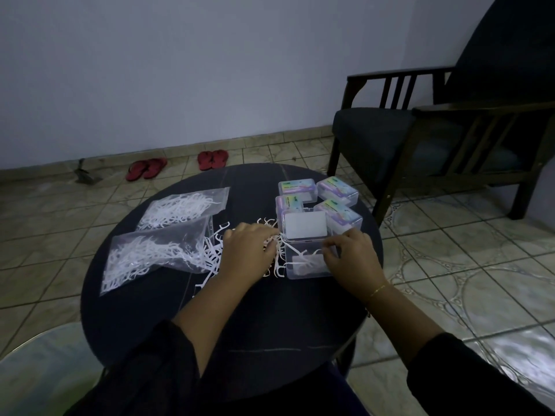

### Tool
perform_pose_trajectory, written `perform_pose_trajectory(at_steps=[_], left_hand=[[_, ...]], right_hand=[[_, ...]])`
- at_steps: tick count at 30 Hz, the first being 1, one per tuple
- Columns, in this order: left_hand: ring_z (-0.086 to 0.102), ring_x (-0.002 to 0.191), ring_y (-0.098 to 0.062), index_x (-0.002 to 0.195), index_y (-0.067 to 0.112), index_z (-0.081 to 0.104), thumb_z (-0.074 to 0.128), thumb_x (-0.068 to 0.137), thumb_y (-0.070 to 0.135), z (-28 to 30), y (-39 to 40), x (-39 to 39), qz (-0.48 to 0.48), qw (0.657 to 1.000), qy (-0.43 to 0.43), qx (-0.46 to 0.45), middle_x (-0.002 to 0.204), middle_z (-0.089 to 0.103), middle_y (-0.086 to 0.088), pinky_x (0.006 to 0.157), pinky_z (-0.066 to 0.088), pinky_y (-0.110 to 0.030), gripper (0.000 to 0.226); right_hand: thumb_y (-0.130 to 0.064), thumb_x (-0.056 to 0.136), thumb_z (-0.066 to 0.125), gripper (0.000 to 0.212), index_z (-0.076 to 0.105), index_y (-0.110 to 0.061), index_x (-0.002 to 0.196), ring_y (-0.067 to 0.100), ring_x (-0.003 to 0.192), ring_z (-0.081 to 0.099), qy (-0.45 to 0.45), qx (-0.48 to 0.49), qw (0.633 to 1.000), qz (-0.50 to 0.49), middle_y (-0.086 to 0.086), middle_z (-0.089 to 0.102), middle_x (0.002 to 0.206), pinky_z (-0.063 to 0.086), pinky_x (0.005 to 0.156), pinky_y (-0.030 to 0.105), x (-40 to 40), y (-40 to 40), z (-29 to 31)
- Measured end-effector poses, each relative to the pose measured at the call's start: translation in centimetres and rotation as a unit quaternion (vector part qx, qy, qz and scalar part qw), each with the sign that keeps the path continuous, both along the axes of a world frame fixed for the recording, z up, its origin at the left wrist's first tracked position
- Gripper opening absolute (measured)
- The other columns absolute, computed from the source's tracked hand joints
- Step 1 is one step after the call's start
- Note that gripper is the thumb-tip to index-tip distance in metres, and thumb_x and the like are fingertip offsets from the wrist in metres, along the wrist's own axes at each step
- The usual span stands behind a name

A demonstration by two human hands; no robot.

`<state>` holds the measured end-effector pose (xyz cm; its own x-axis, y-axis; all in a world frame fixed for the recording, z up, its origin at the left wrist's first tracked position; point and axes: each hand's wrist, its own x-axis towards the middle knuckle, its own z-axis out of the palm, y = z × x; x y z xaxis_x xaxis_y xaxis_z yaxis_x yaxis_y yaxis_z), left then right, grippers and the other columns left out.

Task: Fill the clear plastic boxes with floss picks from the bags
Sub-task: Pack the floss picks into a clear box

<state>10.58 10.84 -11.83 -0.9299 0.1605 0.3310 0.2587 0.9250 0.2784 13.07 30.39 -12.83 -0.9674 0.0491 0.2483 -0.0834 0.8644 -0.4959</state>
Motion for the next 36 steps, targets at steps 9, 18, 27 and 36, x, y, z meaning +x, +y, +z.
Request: perform_pose_trajectory(at_steps=[9,18,27,36], left_hand=[[0.048,0.108,-0.011,0.106,0.034,0.07,0.056,0.093,0.036,0.3,0.6,0.1,-0.03,0.999,0.005,-0.038,0.111,0.066,0.016,0.081,0.018,-0.027,0.019],[0.034,0.113,-0.007,0.098,0.04,0.071,0.059,0.082,0.058,1.4,0.4,0.4,-0.103,0.989,-0.095,-0.048,0.112,0.05,0.015,0.093,0.022,-0.032,0.027],[0.036,0.115,-0.016,0.118,0.038,0.062,0.058,0.086,0.054,1.7,2.7,0.3,-0.093,0.984,-0.06,-0.14,0.116,0.049,0.007,0.095,0.028,-0.033,0.037],[0.039,0.106,-0.016,0.116,0.034,0.066,0.049,0.095,0.042,1.5,2.1,0.3,-0.115,0.989,-0.087,-0.041,0.106,0.053,0.007,0.085,0.028,-0.029,0.029]], right_hand=[[-0.018,0.094,0.053,0.029,0.064,-0.012,0.12,0.016,0.102,0.052,-0.023,-0.048,0.998,0.019,0.007,0.052,0.116,0.041,0.09,0.021,0.4,-0.3,0.2],[-0.018,0.095,0.051,0.025,0.069,-0.011,0.112,0.015,0.096,0.052,-0.026,-0.019,0.999,0.017,0.007,0.055,0.107,0.038,0.082,0.017,0.4,-0.2,0.4],[-0.021,0.095,0.051,0.025,0.069,-0.01,0.11,0.015,0.099,0.051,-0.039,0.0,0.999,0.021,0.008,0.058,0.105,0.044,0.089,0.027,0.5,-0.3,0.8],[-0.023,0.093,0.054,0.026,0.068,-0.012,0.112,0.017,0.097,0.052,-0.033,0.007,0.999,0.008,0.007,0.053,0.108,0.044,0.084,0.025,0.3,-0.4,0.6]])
